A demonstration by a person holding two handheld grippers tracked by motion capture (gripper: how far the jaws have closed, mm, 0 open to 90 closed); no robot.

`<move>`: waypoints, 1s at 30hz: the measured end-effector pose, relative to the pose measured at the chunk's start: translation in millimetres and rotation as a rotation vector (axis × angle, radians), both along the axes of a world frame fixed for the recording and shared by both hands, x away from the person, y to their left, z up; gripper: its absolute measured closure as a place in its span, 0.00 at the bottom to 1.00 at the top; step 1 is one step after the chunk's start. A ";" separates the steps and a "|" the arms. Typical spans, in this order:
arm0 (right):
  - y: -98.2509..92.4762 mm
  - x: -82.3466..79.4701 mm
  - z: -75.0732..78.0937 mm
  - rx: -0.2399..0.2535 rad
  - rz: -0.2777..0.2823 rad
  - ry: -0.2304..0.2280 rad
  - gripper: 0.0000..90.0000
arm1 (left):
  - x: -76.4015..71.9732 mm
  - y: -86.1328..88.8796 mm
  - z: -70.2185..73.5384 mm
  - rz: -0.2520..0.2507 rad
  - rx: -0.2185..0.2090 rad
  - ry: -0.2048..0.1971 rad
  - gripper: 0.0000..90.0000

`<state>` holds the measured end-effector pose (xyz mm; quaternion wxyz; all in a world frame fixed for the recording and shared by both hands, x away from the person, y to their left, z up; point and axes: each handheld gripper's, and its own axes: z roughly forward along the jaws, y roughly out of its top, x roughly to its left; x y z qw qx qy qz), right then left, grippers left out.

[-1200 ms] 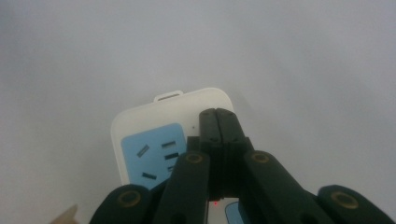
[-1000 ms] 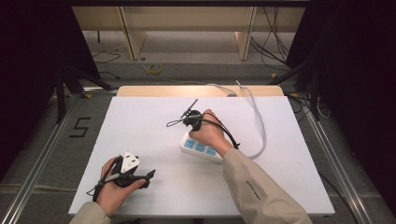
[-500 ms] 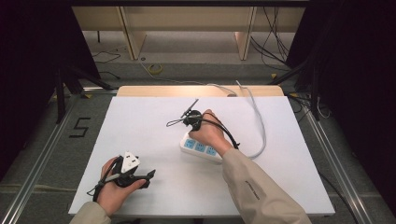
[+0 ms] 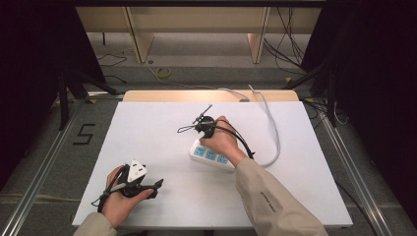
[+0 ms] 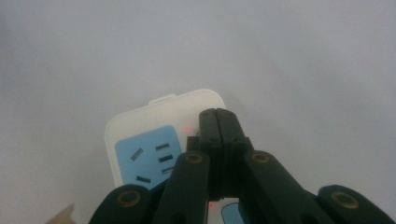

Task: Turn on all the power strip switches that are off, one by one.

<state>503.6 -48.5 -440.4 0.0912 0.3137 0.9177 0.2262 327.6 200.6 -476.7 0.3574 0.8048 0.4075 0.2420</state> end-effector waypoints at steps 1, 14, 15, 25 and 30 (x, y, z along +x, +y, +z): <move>-2.4 0.2 -0.8 0.015 -0.009 -0.008 1.00 | 0.2 0.1 -0.3 0.001 0.000 0.000 0.23; -22.5 -7.0 4.2 0.054 -0.017 -0.017 0.97 | 1.3 0.4 -3.3 0.004 0.000 0.020 0.23; -23.2 -8.1 4.6 0.056 -0.020 -0.017 0.97 | 1.4 0.5 -3.5 0.005 -0.001 0.019 0.23; -43.5 -20.7 5.6 0.069 0.002 -0.056 0.88 | 1.8 0.6 -5.5 0.005 0.000 0.028 0.23; -61.3 -27.8 9.2 0.117 -0.012 -0.079 0.84 | 1.8 0.4 -6.3 0.006 0.002 0.032 0.23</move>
